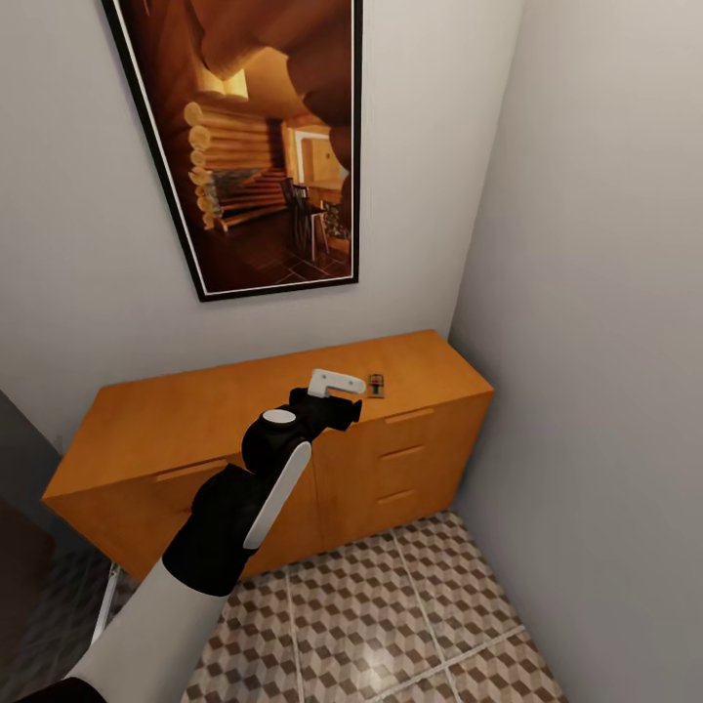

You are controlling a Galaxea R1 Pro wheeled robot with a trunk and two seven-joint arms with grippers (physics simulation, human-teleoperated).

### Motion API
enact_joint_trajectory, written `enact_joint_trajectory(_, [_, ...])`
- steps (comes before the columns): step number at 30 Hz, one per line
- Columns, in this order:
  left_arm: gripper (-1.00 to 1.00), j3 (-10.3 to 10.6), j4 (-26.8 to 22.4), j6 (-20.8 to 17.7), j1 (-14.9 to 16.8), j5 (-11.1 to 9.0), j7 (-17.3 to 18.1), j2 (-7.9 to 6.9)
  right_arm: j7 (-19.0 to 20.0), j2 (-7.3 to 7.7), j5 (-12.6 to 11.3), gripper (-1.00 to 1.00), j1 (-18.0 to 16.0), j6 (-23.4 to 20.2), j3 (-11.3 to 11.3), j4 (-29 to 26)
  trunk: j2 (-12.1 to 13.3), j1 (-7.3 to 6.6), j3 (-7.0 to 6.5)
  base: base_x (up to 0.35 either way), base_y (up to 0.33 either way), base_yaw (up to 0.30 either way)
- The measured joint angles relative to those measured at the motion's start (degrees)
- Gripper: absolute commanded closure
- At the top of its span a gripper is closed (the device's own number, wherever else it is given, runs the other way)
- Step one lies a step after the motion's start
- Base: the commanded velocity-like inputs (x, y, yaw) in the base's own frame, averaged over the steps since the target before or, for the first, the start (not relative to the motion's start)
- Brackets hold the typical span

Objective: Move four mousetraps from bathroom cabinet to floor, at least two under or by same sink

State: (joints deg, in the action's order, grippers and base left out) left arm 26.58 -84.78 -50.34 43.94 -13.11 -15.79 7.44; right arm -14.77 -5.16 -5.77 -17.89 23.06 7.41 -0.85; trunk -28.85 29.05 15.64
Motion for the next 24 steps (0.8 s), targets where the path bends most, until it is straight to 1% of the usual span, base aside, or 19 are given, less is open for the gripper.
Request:
enact_joint_trajectory(6, [-1.00,0.0,0.0,0.0,-0.5,0.0,0.0,-0.06,0.0,-0.01,0.0,1.00,0.2,0.0,0.0,0.0,0.0,0.00,0.00,0.072,-0.251,0.000])
enact_joint_trajectory(9, [-1.00,0.0,0.0,0.1,-0.9,0.0,0.0,-0.05,0.1,0.00,0.0,1.00,0.4,0.0,0.0,0.0,0.0,0.00,0.00,0.030,-0.123,0.000])
enact_joint_trajectory(24, [-1.00,0.0,-0.1,0.1,-1.8,0.0,0.0,-0.05,0.1,-0.07,0.0,1.00,0.4,0.0,0.0,0.0,0.0,0.01,0.00,0.003,-0.013,0.000])
